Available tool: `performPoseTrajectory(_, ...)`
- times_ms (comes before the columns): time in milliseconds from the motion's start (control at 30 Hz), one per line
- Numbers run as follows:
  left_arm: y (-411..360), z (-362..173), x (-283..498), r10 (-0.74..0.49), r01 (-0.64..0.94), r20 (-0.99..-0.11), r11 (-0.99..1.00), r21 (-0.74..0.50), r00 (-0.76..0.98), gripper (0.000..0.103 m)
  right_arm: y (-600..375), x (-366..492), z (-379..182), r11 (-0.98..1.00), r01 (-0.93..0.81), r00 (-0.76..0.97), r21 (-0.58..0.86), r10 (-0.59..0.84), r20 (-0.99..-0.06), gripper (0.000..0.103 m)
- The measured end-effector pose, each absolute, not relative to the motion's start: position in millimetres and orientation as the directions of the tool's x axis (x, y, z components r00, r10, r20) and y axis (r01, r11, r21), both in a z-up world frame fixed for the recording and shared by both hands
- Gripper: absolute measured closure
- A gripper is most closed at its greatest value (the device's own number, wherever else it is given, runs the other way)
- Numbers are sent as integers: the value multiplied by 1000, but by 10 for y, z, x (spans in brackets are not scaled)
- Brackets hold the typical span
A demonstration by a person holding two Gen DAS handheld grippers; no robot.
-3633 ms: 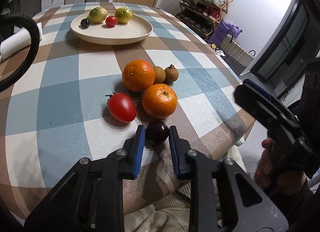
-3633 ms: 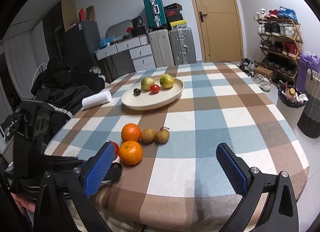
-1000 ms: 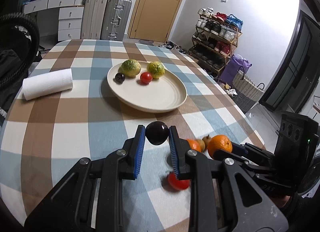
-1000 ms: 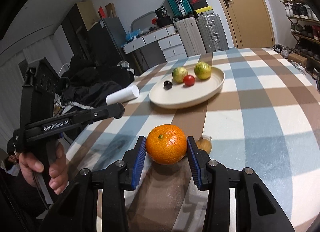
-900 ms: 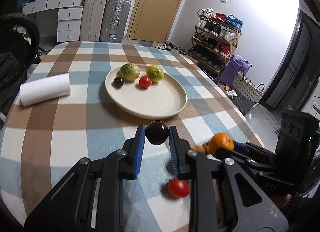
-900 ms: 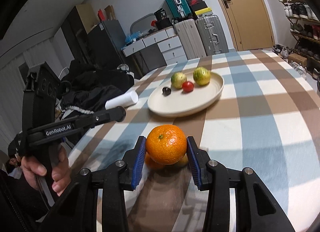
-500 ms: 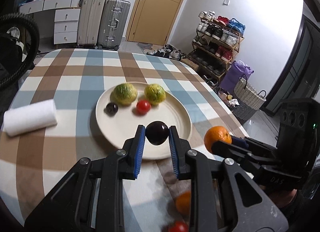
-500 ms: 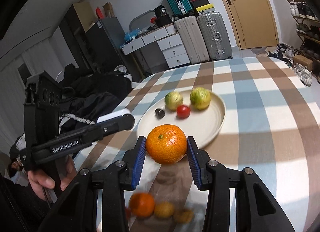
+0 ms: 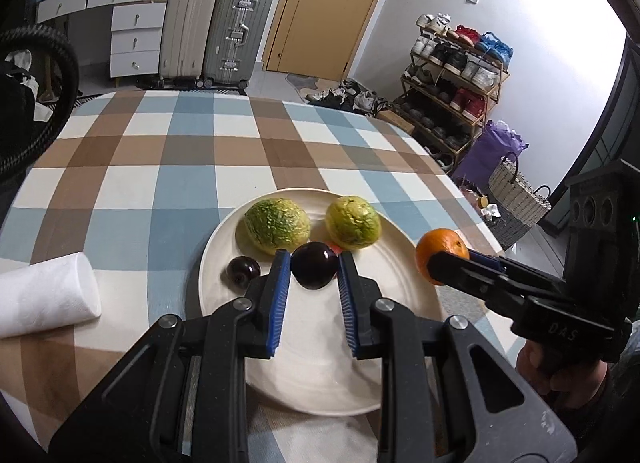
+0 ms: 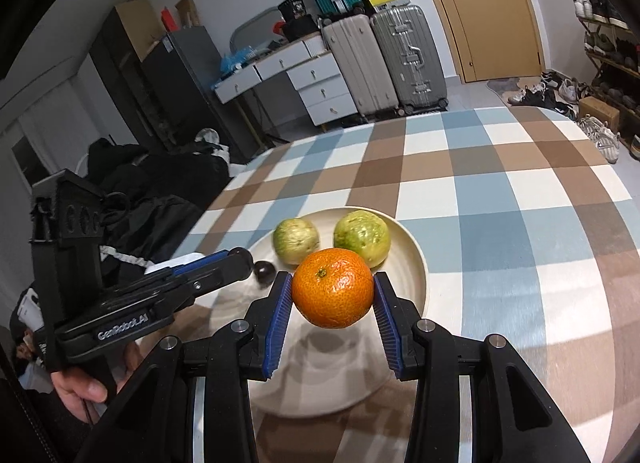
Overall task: Organize fruits
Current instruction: 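Carry the plum onto the plate with the left tool while the right tool carries an orange there, then open both tools on the plate and withdraw toward the loose fruit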
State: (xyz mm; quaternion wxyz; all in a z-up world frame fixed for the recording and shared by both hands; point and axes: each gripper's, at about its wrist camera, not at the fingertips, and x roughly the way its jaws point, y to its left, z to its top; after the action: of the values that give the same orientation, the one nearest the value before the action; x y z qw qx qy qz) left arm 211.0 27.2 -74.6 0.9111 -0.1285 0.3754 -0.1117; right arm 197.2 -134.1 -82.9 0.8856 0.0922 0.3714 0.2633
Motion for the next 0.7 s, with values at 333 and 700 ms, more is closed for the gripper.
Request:
performPoseTrajectory(333, 279, -954, 2276, -312, 99, -665, 936, -337, 678, 82, -1193, 2203, -1052, 864, -372, 561, 339, 500, -660, 62)
performPoseTrajectory(700, 214, -1029, 2380, -295, 91, -689, 944, -317, 662, 81, -1158, 2258, -1147, 886, -323, 560, 332, 462, -688, 61)
